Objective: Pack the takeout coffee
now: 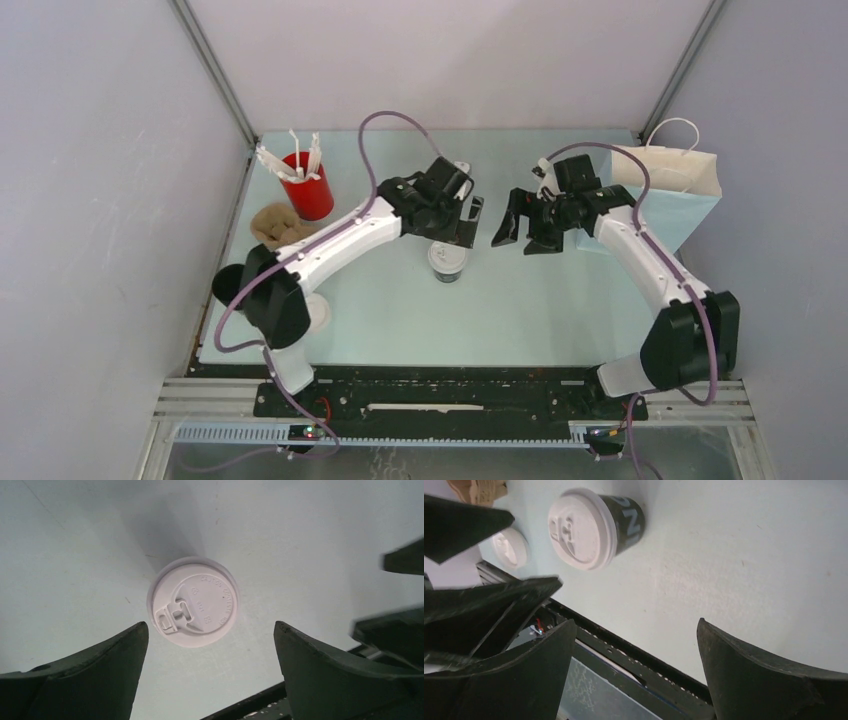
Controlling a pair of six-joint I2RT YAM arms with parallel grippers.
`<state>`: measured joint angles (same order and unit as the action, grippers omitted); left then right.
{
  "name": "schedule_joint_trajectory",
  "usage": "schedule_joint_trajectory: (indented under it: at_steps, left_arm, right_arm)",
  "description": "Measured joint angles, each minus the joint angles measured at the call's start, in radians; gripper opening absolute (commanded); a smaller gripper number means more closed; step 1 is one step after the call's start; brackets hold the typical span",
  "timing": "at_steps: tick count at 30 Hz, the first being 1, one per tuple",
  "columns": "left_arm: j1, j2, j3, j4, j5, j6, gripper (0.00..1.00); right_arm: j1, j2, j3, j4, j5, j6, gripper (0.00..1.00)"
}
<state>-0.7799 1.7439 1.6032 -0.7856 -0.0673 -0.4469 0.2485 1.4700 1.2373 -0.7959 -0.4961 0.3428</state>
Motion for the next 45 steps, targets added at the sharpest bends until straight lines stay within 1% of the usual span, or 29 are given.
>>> schedule_joint_trajectory:
  at_steps: [3,7,12,22,29,37,42,45]
  left_arm:
    - [-0.034,0.069,0.058,-0.060,-0.068,0.022,1.00]
    - [-0.049,0.128,0.082,-0.111,-0.115,0.040,1.00]
    - [-0.049,0.167,0.088,-0.146,-0.123,0.048,1.00]
    - [-0.049,0.203,0.129,-0.156,-0.109,0.056,0.99]
    - [-0.049,0.220,0.129,-0.162,-0.105,0.060,0.89]
    - [-0.049,0.222,0.136,-0.174,-0.118,0.067,0.73]
    - [-0.035,0.222,0.136,-0.183,-0.133,0.074,0.72]
    - [0.000,0.222,0.136,-0.187,-0.143,0.076,0.73]
  right_arm:
    - [-0.005,-0.068,-0.040,-0.034,0.026,-0.020,1.00]
    - [-0.023,-0.112,-0.113,-0.047,0.027,-0.029,1.00]
    - [-0.038,-0.130,-0.178,-0.053,0.021,-0.034,1.00]
    - [-0.040,-0.159,-0.195,-0.045,-0.007,-0.050,1.00]
    - [-0.045,-0.159,-0.197,-0.040,-0.014,-0.051,1.00]
    - [-0.046,-0.159,-0.197,-0.037,-0.022,-0.053,1.00]
    - [-0.048,-0.159,-0.197,-0.037,-0.022,-0.054,1.00]
    - [-0.051,-0.160,-0.197,-0.038,-0.022,-0.054,1.00]
